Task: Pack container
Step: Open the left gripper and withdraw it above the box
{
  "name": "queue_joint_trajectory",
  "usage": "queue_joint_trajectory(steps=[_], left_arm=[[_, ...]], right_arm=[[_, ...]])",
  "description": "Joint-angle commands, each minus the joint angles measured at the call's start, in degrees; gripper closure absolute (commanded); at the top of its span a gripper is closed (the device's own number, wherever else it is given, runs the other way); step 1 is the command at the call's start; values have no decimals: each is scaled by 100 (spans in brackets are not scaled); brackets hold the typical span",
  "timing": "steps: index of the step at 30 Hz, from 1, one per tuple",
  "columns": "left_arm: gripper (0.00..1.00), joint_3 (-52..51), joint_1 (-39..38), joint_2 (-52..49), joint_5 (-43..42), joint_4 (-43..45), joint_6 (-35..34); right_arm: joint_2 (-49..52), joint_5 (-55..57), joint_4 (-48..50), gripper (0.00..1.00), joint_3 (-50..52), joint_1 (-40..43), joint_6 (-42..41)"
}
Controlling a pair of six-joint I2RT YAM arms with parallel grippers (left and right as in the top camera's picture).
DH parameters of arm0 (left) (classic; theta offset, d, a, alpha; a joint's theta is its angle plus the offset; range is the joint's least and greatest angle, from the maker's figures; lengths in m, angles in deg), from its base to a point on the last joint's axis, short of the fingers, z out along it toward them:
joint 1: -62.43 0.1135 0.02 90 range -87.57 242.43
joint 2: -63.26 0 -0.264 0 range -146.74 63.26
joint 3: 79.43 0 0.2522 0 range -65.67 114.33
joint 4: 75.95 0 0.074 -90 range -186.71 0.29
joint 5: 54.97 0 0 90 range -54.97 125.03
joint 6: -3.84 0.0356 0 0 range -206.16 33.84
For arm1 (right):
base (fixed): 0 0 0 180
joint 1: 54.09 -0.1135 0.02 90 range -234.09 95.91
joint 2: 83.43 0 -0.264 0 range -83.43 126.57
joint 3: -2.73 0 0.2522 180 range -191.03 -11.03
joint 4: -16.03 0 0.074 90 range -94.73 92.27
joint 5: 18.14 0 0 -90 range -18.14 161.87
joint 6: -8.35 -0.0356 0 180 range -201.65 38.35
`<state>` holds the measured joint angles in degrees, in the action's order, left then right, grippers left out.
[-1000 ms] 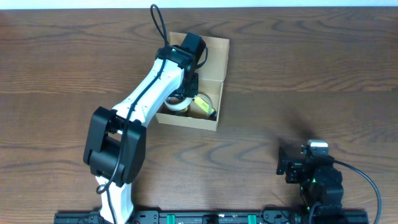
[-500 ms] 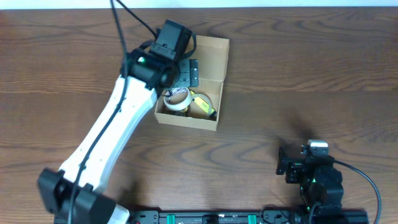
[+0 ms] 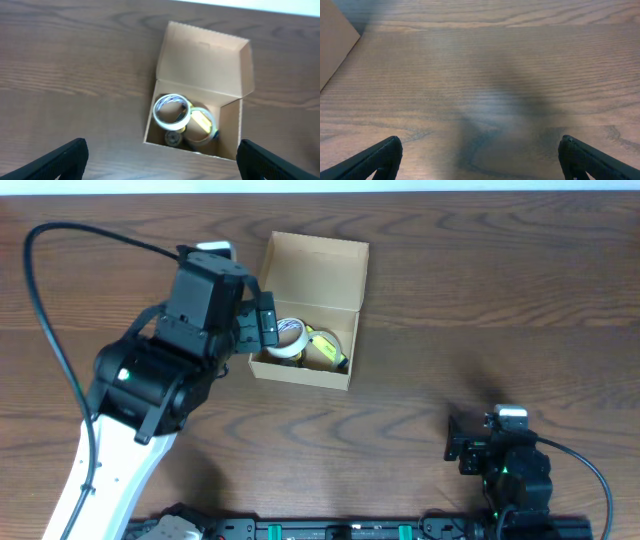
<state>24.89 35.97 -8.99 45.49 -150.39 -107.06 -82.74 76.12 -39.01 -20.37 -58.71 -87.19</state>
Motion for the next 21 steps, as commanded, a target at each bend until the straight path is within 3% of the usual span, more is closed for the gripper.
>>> queue_joint_trajectory(steps=[1,3,16,21], left_arm=[[4,-39,17,149,-352,151,13],[5,-39,17,166,-778,177,13],[5,-39,17,140,-774,46,13],[5,-39,17,140,-870,-57,11]], right_arm=[[-31,-22,-11,1,13,37,70],[-31,-22,-11,1,13,37,70],[-31,232,37,1,7,37,70],[-31,-96,199,1,-39,37,-535]])
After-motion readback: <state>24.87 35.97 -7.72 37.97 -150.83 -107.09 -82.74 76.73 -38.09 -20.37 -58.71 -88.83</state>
